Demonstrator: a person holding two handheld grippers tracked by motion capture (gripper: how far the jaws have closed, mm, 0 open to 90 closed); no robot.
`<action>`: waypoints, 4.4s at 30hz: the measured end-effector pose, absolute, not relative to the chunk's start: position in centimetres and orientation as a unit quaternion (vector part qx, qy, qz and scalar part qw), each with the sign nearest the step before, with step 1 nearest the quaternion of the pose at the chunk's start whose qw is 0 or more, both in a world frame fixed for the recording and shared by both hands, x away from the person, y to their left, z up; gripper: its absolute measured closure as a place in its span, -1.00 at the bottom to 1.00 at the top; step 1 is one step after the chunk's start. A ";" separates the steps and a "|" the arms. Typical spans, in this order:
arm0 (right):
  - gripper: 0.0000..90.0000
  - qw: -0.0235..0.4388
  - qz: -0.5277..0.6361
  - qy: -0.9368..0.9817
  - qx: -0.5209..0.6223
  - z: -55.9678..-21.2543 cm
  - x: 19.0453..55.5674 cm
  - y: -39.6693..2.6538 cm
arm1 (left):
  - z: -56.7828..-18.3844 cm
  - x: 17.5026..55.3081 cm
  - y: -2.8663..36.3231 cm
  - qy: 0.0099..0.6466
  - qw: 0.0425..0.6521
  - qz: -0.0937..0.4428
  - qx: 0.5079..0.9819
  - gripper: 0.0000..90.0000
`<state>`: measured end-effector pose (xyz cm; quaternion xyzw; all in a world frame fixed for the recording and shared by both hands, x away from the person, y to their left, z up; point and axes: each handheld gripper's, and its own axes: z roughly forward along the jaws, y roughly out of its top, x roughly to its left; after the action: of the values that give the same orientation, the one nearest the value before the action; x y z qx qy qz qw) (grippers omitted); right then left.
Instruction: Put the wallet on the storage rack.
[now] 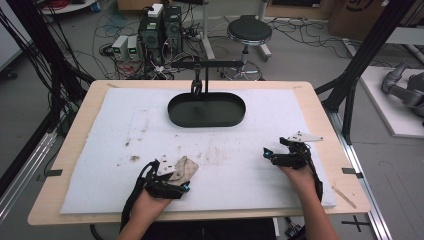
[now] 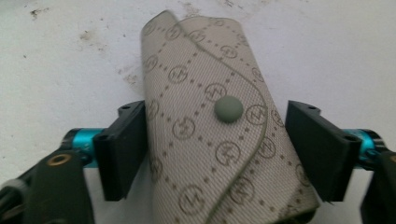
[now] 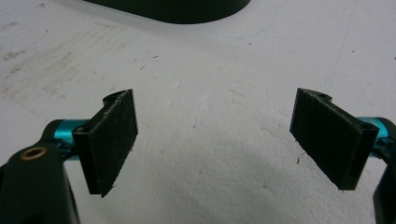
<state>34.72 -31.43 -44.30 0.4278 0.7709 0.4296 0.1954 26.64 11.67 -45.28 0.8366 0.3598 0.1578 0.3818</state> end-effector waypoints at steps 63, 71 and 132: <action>-0.66 0.189 0.433 0.770 0.429 -44.4 34.9 -31.5 | -36.4 43.9 10.2 0.271 0.427 0.145 0.850 -0.20; -0.66 0.187 0.434 0.770 0.429 -44.5 35.0 -31.6 | -36.3 46.8 9.2 0.254 0.414 0.148 0.861 -0.20; -0.66 0.189 0.430 0.772 0.429 -44.7 35.2 -31.6 | -40.8 53.8 8.3 0.304 0.346 0.128 0.878 -0.48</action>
<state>35.22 -31.65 -44.70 0.4287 0.7719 0.4297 0.1892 53.78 8.26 -40.80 0.8783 0.3045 0.1276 0.3458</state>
